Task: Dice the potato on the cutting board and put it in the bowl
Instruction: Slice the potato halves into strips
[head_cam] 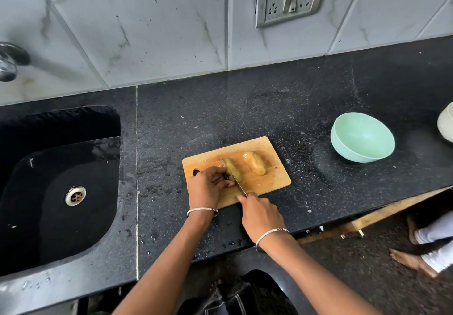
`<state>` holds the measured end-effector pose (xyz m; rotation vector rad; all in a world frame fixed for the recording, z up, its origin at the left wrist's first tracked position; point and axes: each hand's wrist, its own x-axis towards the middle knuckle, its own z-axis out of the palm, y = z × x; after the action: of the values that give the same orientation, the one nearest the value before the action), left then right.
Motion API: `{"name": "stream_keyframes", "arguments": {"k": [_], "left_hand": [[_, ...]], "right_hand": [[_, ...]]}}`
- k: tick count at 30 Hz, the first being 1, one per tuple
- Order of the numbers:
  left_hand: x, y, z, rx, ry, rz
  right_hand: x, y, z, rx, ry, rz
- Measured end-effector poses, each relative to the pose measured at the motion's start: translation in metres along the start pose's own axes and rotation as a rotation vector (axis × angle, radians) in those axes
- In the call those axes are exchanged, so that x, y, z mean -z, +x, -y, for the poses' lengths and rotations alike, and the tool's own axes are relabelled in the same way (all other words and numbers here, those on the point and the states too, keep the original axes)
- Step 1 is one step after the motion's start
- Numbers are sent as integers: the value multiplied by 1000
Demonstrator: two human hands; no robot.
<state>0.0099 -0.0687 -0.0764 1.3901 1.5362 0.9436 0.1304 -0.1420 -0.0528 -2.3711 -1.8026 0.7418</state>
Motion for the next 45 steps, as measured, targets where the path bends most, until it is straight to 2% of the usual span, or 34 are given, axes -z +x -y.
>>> {"name": "stream_keyframes", "arguments": {"k": [4, 8, 24, 36, 45], "left_hand": [[2, -3, -4, 0, -40, 6], [2, -7, -5, -27, 14, -26], [-4, -14, -8, -6, 100, -89], [1, -18, -22, -71, 329, -84], [1, -14, -18, -67, 370, -79]], "right_hand": [[10, -6, -4, 47, 95, -53], [14, 0, -7, 93, 180, -20], [-2, -14, -7, 169, -43, -169], [-11, -13, -2, 136, -229, -197], [-13, -7, 2, 135, -185, -176]]}}
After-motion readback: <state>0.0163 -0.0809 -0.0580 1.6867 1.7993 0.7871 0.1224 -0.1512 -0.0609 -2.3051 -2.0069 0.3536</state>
